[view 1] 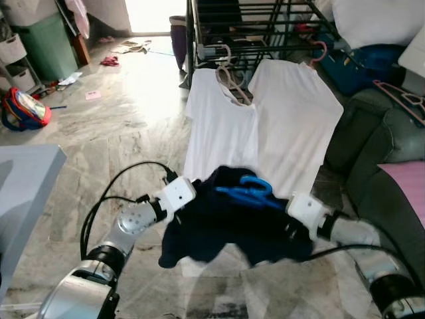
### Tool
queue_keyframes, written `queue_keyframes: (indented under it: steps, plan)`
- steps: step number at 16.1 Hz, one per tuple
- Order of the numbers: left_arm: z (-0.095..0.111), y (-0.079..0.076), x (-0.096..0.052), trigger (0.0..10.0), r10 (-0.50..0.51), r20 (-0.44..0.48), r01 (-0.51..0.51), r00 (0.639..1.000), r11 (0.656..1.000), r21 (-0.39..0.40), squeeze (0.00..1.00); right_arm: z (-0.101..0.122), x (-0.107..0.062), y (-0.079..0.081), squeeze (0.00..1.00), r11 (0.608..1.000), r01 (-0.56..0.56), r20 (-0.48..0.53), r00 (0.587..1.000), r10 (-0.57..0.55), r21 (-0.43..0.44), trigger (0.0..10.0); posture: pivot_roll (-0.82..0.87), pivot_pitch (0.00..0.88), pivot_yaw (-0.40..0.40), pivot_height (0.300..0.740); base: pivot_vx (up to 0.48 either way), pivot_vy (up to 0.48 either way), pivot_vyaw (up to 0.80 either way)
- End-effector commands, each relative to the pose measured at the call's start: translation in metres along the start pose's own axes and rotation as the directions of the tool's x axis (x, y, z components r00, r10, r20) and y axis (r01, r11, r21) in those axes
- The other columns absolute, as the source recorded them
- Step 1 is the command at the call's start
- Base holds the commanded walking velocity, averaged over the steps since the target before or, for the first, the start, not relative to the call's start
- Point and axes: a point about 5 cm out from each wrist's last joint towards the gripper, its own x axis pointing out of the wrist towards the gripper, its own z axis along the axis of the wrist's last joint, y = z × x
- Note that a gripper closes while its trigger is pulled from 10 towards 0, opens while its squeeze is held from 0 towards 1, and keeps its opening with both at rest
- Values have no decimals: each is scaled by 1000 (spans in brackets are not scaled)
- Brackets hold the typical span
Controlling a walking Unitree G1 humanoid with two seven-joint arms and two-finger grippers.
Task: Hang hanger
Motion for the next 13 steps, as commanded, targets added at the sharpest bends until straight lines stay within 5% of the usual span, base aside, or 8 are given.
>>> queue_keyframes:
  steps: [1, 6, 12, 13]
  plan:
    - [12, 11, 5, 10000, 95, 64, -92, 993, 995, -39, 1000, 15, 7, -4, 0, 999, -8, 60, 998, 10, -40, 0, -58, 0, 0, 740, 0, 0, 0]
    - [11, 11, 10, 10000, 164, 37, -160, 986, 981, -106, 1000, 18, 14, -2, 0, 999, 26, 57, 998, -25, -29, 0, -50, 0, 0, 740, 0, 0, 0]
    - [18, 6, 13, 10000, 108, 83, -104, 991, 993, -50, 1000, 5, 11, 4, 0, 1000, 16, -15, 1000, -16, -18, 0, -62, 0, 0, 740, 0, 0, 0]
    - [19, 8, 12, 10000, 91, 87, -93, 992, 996, 14, 1000, 4, 11, 6, 0, 1000, 5, -20, 1000, -5, -14, 0, -61, 182, 84, 740, 0, 0, 0]
